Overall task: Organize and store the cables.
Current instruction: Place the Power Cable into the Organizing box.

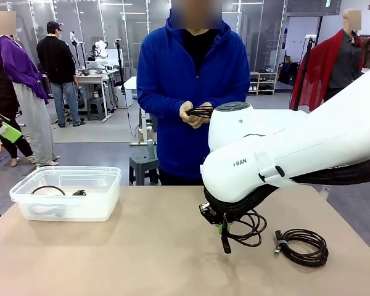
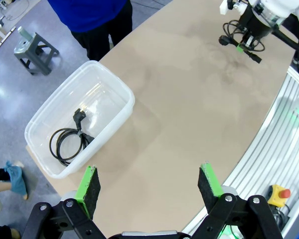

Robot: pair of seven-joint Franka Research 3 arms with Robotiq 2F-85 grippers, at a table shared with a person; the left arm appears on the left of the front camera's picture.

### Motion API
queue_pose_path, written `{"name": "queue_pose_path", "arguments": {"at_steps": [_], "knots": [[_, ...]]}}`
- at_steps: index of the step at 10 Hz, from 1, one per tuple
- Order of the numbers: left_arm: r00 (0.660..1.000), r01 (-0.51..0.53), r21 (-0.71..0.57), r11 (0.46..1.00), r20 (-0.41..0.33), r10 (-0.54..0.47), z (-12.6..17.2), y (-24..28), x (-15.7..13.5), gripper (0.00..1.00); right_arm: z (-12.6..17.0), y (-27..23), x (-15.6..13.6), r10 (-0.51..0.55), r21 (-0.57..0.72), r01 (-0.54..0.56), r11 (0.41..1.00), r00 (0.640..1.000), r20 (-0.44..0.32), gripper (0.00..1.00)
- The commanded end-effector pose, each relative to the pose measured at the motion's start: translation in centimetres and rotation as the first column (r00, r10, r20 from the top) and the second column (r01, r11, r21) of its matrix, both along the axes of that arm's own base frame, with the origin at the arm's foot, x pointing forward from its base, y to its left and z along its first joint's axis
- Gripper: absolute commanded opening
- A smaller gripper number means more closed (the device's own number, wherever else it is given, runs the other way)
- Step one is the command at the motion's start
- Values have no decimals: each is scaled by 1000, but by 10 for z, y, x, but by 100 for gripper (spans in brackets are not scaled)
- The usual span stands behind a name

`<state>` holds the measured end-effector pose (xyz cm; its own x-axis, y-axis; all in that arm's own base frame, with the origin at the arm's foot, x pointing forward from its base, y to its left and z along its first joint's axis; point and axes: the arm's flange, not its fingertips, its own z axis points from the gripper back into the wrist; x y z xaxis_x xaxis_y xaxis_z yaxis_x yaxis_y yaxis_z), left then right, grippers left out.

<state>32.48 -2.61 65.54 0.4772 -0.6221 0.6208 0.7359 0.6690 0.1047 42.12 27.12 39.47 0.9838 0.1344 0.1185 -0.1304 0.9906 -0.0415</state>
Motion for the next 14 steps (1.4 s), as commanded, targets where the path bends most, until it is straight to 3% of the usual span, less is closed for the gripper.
{"name": "queue_pose_path", "arguments": {"at_steps": [1,6,7,11,14], "knots": [[1000,4,17,1000,-5,-4,0,1,-1,100,-4,-1,0,6,0,-6,1000,1000,-1,9],[1000,4,17,1000,-5,-4,0,1,-1,100,-4,-1,0,6,0,-6,1000,1000,-1,9],[1000,4,17,1000,-5,-4,0,1,-1,100,-5,-1,-1,1,-5,-1,1000,1000,-9,16],[1000,4,17,1000,-5,-4,0,1,-1,100,4,59,8,6,51,-6,999,1000,3,16],[1000,4,17,1000,-5,-4,0,1,-1,100,-7,101,19,0,110,0,994,1000,-7,16]]}}
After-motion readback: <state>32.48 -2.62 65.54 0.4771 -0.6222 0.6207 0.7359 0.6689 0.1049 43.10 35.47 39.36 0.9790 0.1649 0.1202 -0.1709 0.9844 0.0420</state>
